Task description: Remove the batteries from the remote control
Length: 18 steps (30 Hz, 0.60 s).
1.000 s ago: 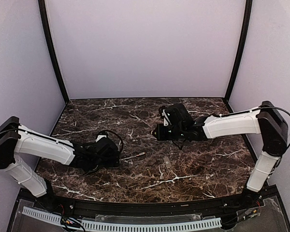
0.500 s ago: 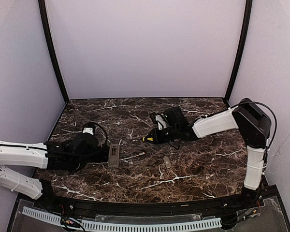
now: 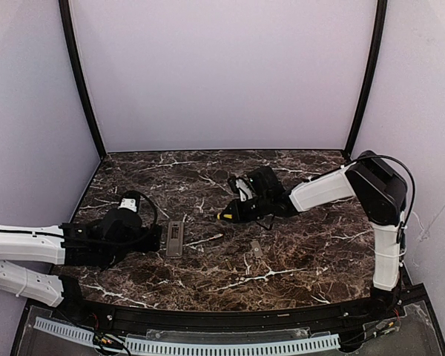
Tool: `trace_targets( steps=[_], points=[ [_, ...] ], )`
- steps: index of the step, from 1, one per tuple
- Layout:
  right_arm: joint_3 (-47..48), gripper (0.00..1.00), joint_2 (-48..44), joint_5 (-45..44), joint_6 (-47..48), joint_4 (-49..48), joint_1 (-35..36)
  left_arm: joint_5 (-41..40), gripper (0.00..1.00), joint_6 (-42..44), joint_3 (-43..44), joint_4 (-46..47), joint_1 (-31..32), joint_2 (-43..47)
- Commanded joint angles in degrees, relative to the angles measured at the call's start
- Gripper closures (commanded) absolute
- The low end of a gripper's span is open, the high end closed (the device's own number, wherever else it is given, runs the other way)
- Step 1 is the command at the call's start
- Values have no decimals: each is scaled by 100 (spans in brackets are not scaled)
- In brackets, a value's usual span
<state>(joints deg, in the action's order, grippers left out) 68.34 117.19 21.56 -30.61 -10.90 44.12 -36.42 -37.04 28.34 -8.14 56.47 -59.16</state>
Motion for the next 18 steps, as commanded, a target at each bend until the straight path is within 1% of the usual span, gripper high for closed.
trace_targets(
  steps=[1, 2, 5, 13, 18],
  points=[
    [112, 79, 121, -181, -13, 185, -44, -24, 6, 94, -18, 43, -13, -77],
    [118, 75, 108, -206, -8, 215, -44, -19, 6, 99, -9, 41, -17, -82],
    [151, 69, 90, -259, 31, 316, -44, -14, 6, 104, -4, 40, -14, -95],
    [202, 63, -53, -348, 135, 525, -44, 10, 6, 117, 8, 45, -28, -87],
    [335, 55, -366, -481, 285, 764, -44, 4, 6, 245, 65, 33, -30, -29]
  ],
)
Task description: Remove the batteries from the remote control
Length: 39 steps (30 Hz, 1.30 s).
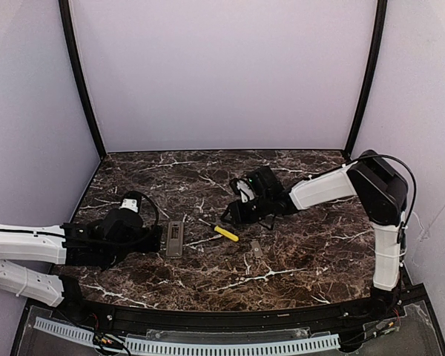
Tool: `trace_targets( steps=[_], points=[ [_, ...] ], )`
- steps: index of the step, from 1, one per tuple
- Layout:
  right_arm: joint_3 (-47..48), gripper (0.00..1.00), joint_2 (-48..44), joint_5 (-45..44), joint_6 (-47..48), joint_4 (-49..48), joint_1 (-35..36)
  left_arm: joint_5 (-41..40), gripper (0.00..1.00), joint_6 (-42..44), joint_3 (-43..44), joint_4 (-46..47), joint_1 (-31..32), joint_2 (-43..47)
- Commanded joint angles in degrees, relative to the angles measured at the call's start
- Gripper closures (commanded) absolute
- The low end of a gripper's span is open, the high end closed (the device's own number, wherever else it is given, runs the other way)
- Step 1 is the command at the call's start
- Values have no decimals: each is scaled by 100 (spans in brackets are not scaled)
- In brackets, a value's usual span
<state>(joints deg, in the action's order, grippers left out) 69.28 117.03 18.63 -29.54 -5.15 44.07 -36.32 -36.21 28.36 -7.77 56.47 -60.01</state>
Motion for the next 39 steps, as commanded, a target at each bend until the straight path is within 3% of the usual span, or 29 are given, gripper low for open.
trace_targets(
  steps=[1, 6, 8, 9, 10, 17, 23, 33, 39],
  points=[
    [287, 52, -435, -227, 222, 261, -39, -51, 6, 195, 115, -34, -28, 71],
    [533, 37, -911, -550, 516, 725, -46, -374, 6, 617, 367, -174, -26, 220],
    [612, 22, -1166, -796, 670, 945, -55, -626, 6, 952, 544, -195, -37, 276],
    [635, 8, -1321, -991, 784, 1082, -69, -747, 6, 1078, 594, -215, -43, 305],
    [646, 2, -1478, -1125, 866, 1176, -85, -977, 5, 1383, 691, -231, -62, 327],
    [191, 1, -2867, -1990, 1433, 1479, -449, -1469, 1, 3047, 739, 424, -579, 838],
    [-606, 2, -3937, -2962, 1912, 1472, -849, -895, 1, 4042, 393, 1388, -1685, 1122],
    [-2324, 1, -5336, -3964, 2399, 616, -1649, -85, 1, 4587, -761, 3577, -3247, 749],
    [-3431, 1, -5855, -4108, 2643, -382, -2105, 516, 1, 4462, -823, 4122, -4117, -7]
  ],
)
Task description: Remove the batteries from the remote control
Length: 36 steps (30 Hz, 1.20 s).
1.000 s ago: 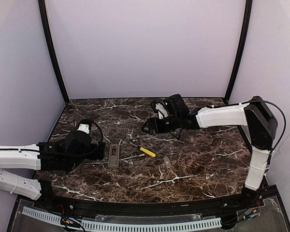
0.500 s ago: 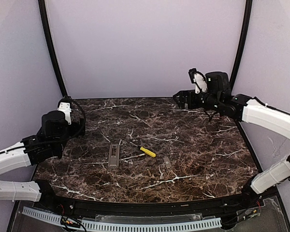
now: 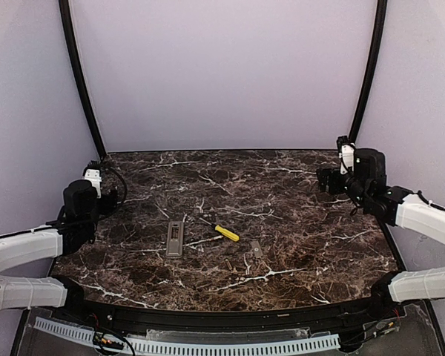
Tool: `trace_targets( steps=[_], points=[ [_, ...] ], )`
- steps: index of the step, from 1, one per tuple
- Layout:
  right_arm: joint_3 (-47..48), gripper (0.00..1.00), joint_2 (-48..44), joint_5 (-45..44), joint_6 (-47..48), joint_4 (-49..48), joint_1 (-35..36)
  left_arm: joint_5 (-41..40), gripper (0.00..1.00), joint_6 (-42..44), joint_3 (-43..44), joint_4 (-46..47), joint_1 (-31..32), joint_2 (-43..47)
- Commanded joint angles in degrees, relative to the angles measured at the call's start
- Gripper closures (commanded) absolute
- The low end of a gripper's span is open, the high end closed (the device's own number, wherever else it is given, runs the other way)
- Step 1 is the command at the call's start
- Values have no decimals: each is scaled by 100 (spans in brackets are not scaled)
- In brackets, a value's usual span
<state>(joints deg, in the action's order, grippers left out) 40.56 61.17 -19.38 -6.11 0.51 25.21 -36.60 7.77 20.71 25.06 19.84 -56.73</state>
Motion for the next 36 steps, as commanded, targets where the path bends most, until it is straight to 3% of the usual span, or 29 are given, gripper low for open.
trace_targets(
  steps=[1, 9, 21, 31, 36],
  points=[
    [-789, 1, -348, -316, 387, -1139, -287, 649, 1, 57, -71, 916, -520, -522],
    [-2084, 1, -684, 93, 953, -2731, -961, 824, 1, 291, -285, 2080, -745, -1536],
    [-2687, 1, 385, 1360, 728, -4313, -2182, 1452, 2, 85, -565, 3769, -1202, -2523],
    [-2898, 1, 900, 1493, 620, -5250, -2452, 1686, 2, 150, -921, 5066, -1207, -3266],
    [-2872, 1, 1227, 1648, 619, -5788, -2462, 1768, 2, 186, -837, 5020, -1208, -3442]
  ],
)
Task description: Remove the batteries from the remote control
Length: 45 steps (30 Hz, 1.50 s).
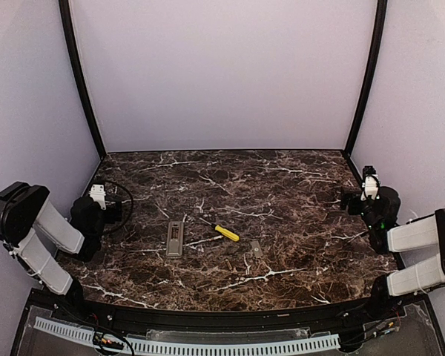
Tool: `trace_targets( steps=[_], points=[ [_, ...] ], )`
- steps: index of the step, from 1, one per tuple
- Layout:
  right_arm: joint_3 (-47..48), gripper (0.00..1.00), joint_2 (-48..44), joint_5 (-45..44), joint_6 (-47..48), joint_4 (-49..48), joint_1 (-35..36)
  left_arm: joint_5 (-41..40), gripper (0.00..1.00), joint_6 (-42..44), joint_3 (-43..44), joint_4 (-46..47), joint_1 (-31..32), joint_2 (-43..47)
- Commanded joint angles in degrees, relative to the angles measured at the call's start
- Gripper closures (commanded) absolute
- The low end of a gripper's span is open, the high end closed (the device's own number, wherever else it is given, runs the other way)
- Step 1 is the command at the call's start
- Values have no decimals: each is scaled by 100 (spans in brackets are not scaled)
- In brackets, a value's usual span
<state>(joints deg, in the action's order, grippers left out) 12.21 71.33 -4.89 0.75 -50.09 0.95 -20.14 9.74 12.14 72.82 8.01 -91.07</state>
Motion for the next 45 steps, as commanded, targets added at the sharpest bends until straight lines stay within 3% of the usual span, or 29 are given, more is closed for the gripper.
trace_targets(
  steps=[1, 13, 18, 21, 28, 45],
  points=[
    [-27, 1, 291, 239, -67, -833, -42, 128, 1, -25, 44, 204, -31, 16],
    [238, 1, 1115, 463, 173, -1441, -298, 324, 2, -93, 147, 31, -146, 1],
    [124, 1, 1717, 723, 209, -2222, -322, 367, 2, -129, 176, -26, -175, 1],
    [266, 1, 1681, 853, 258, -1816, -328, 329, 1, -159, 207, -98, -193, 1],
    [289, 1, 1720, 878, 215, -1844, -384, -22, 1, -292, 263, -209, -196, 8],
    [290, 2, 1733, 850, 223, -1885, -368, -36, 1, -291, 262, -200, -196, 10]
  ],
)
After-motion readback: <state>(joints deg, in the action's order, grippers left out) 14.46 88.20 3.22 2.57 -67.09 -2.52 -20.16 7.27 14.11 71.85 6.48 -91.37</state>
